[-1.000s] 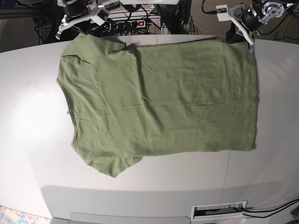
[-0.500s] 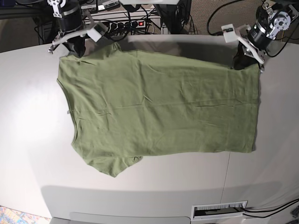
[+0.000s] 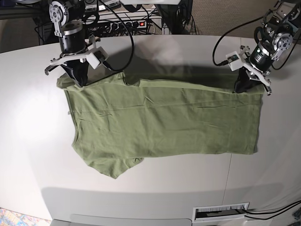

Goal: Fold the T-shirt properly
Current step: 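Grasp the shoulder edge with the right gripper and lift both shoulders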

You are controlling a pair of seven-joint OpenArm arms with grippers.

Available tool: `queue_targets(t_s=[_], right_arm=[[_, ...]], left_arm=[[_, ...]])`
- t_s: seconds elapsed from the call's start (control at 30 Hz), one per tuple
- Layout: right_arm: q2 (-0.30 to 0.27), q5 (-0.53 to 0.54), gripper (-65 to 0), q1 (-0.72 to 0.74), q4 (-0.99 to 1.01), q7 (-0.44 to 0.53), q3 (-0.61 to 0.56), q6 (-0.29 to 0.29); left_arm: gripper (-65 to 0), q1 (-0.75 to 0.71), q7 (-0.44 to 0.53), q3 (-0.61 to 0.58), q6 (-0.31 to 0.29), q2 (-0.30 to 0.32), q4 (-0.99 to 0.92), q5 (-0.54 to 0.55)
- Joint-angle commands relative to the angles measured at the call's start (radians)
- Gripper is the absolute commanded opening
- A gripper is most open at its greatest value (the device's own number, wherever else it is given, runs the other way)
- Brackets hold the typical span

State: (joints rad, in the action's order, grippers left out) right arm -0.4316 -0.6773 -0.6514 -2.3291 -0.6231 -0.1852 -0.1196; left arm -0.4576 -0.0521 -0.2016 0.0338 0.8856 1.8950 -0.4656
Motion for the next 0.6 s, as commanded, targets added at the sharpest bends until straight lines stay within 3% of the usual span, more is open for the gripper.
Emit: queue_targets(t_s=[0.0,0.57], right_arm=[[0.000,-0.010,-65.0,0.007,-0.006,0.029,0.004,0.019],[0.077,0.006,-65.0,0.233,0.316,0.077,0.004,0.020]], left_arm=[[-65.0,0.016,0.013,0.008,0.026,0.006,0.001,-0.001],[-65.0,0.084,0.076,0.008,0.023,-0.060,-0.113,0.055]])
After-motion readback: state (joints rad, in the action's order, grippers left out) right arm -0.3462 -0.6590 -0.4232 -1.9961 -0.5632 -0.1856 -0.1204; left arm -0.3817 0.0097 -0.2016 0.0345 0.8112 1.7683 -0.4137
